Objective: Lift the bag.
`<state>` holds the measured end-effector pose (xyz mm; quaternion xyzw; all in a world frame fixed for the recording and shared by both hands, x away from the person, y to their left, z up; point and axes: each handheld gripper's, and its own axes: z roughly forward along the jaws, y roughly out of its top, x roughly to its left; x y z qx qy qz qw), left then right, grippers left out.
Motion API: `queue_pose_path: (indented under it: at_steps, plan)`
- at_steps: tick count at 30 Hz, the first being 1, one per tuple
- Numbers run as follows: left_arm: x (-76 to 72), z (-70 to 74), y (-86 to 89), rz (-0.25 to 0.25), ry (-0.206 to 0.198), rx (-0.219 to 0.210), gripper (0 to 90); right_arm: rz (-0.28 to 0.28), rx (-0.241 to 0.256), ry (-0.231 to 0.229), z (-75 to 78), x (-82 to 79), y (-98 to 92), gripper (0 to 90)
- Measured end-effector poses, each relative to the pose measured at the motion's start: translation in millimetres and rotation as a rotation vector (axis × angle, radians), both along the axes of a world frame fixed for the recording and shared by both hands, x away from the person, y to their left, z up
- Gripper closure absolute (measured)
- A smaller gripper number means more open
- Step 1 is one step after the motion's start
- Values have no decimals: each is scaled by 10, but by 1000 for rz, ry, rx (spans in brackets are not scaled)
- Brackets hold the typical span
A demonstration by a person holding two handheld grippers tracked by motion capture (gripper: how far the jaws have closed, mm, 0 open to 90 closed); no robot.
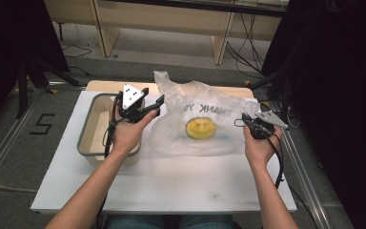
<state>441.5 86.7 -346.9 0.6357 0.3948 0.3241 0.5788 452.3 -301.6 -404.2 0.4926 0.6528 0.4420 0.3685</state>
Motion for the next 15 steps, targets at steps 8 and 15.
queue_pose_path:
  at_steps: [8,15]
  plan:
    - [-131,8,-157,-55,0,75,375,-15,9,4,7,28,-28,867]
    - [-112,-84,-172,-53,23,103,376,-23,-3,-27,50,-4,-74,718]
